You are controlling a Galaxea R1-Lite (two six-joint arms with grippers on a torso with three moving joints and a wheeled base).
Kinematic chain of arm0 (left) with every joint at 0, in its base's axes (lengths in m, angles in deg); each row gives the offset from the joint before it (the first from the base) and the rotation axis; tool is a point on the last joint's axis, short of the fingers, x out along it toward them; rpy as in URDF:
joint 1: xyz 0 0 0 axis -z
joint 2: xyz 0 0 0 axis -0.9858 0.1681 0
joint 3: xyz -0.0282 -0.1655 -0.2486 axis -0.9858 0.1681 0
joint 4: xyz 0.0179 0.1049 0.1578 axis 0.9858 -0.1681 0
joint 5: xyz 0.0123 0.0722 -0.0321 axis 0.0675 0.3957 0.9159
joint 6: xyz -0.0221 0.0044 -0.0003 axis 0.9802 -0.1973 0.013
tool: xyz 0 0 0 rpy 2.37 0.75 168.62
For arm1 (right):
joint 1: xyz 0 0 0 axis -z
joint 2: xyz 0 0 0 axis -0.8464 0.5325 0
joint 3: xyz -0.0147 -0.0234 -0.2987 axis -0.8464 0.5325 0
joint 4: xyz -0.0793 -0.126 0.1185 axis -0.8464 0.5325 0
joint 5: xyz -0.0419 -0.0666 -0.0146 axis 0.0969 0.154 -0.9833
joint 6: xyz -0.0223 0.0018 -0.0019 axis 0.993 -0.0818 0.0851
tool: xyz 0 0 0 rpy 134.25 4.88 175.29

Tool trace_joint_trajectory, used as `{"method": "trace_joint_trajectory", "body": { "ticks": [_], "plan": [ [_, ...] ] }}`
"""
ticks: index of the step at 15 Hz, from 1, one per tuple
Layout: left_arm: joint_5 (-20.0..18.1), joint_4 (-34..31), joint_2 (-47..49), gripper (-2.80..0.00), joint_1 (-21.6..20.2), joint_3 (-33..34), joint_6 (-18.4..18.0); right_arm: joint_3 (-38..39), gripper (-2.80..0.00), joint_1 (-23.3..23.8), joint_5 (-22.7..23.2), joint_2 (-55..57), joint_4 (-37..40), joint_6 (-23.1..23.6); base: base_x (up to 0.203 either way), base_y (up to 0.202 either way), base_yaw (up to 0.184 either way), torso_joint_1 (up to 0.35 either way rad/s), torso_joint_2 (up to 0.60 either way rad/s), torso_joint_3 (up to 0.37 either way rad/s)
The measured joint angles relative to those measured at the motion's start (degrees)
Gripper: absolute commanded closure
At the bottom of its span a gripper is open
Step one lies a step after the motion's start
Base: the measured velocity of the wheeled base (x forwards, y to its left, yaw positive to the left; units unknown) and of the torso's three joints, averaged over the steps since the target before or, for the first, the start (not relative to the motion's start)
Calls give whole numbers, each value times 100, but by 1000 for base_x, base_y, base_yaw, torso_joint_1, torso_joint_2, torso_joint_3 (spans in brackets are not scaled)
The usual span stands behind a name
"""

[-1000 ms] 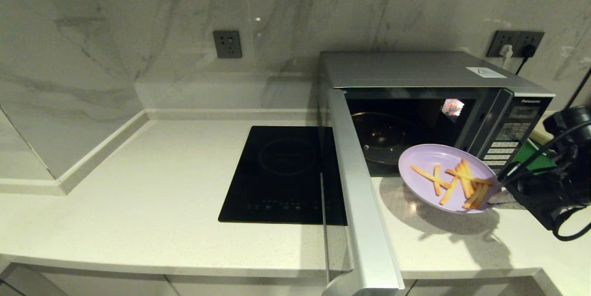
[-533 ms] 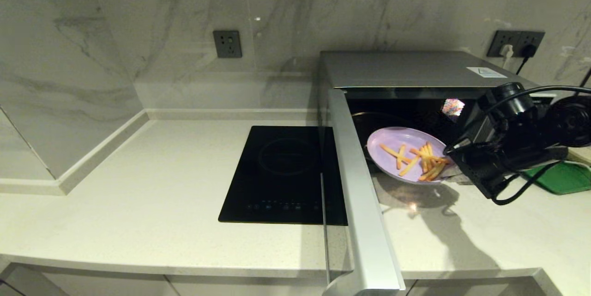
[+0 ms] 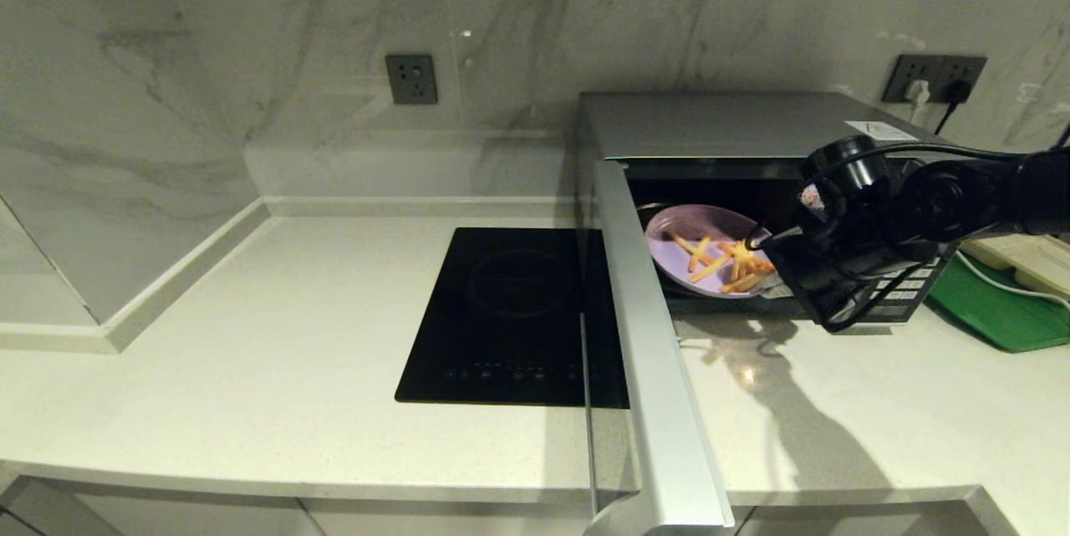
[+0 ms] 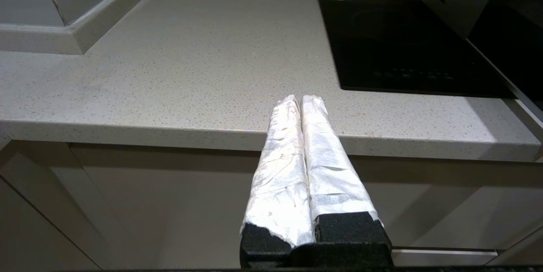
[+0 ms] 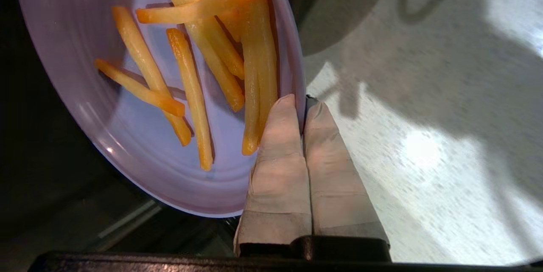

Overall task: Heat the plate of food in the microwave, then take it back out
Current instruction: Put the plate in the microwave oven

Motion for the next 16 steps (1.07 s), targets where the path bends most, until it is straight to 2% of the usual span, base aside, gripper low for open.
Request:
{"method": "trace_joint_trajectory", "body": {
  "ticks": [8,16],
  "plan": [
    [0,2,0,0,0,0,0,-1019,0,-9,-23,753,230,-31,0,0,0,0,0,0],
    [-2,2,0,0,0,0,-1,-1381,0,7,-41,1089,257,-33,0,0,0,0,0,0]
  ]
}}
